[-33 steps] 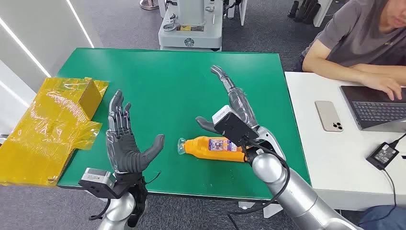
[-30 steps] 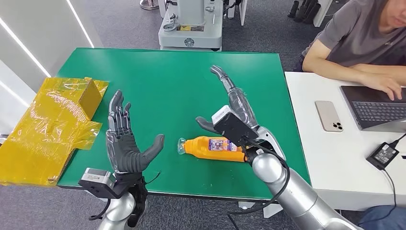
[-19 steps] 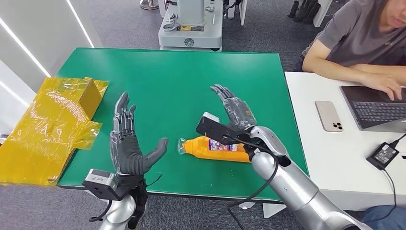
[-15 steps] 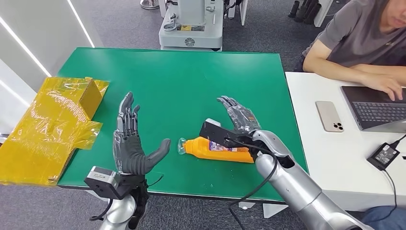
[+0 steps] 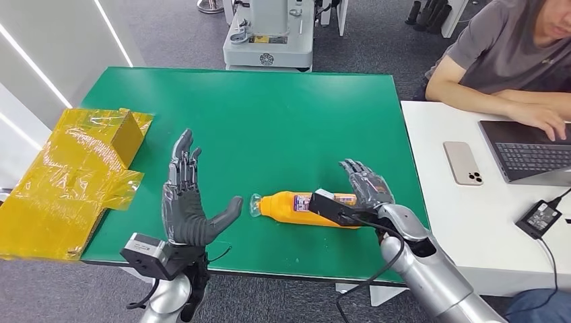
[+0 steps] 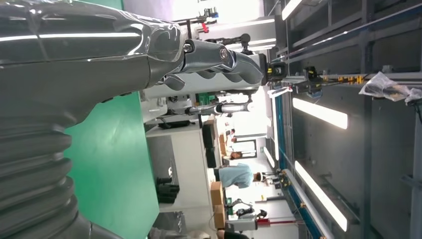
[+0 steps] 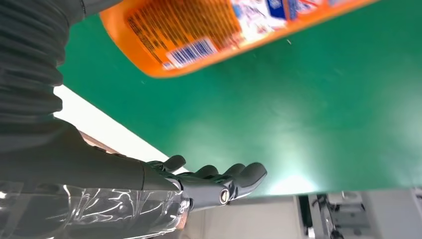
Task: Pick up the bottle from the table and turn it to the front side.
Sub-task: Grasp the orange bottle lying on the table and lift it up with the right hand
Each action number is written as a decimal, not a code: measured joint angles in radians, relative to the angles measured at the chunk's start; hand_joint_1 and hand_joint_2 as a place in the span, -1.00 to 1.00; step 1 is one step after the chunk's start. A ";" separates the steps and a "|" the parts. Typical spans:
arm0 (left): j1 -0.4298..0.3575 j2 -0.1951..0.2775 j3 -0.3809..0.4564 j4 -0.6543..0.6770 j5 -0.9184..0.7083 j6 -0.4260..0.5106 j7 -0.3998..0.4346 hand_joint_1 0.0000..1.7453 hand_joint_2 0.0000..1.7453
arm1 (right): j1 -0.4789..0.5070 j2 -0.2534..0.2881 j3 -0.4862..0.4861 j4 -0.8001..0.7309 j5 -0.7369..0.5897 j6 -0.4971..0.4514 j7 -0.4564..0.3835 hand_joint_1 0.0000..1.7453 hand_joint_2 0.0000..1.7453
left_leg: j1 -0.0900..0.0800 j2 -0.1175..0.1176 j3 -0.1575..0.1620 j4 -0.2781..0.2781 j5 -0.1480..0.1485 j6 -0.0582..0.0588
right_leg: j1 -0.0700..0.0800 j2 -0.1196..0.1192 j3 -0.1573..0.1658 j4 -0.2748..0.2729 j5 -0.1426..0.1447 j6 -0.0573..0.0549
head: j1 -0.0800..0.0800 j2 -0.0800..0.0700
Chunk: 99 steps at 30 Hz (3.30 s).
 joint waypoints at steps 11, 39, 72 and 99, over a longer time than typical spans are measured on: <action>-0.024 -0.007 0.000 0.001 0.009 -0.018 0.006 -1.00 1.00 | 0.025 -0.024 -0.025 0.043 -0.034 0.043 -0.029 -1.00 1.00 | 0.000 0.000 0.000 0.000 0.000 0.000 | 0.000 0.000 0.000 0.000 0.000 0.000 | 0.000 0.000; -0.049 -0.007 0.000 0.016 0.023 -0.034 0.006 -1.00 1.00 | 0.022 -0.022 -0.060 0.175 -0.044 -0.016 -0.117 -1.00 1.00 | 0.000 0.000 -0.001 0.000 0.000 0.000 | 0.000 0.000 0.000 0.000 0.000 0.000 | 0.000 0.000; -0.089 -0.009 0.003 0.056 0.029 -0.068 -0.036 -1.00 1.00 | -0.012 0.034 -0.076 0.208 -0.015 -0.065 -0.368 -1.00 1.00 | 0.000 0.000 -0.001 0.000 0.000 0.000 | 0.000 0.000 0.000 0.000 0.000 0.000 | 0.000 0.000; -0.103 -0.016 0.003 0.065 0.035 -0.069 -0.032 -1.00 1.00 | -0.044 0.039 -0.077 0.362 -0.024 -0.027 -0.375 -1.00 1.00 | 0.000 0.000 0.000 0.000 0.000 0.000 | 0.000 0.000 0.000 0.000 0.000 0.000 | 0.000 0.000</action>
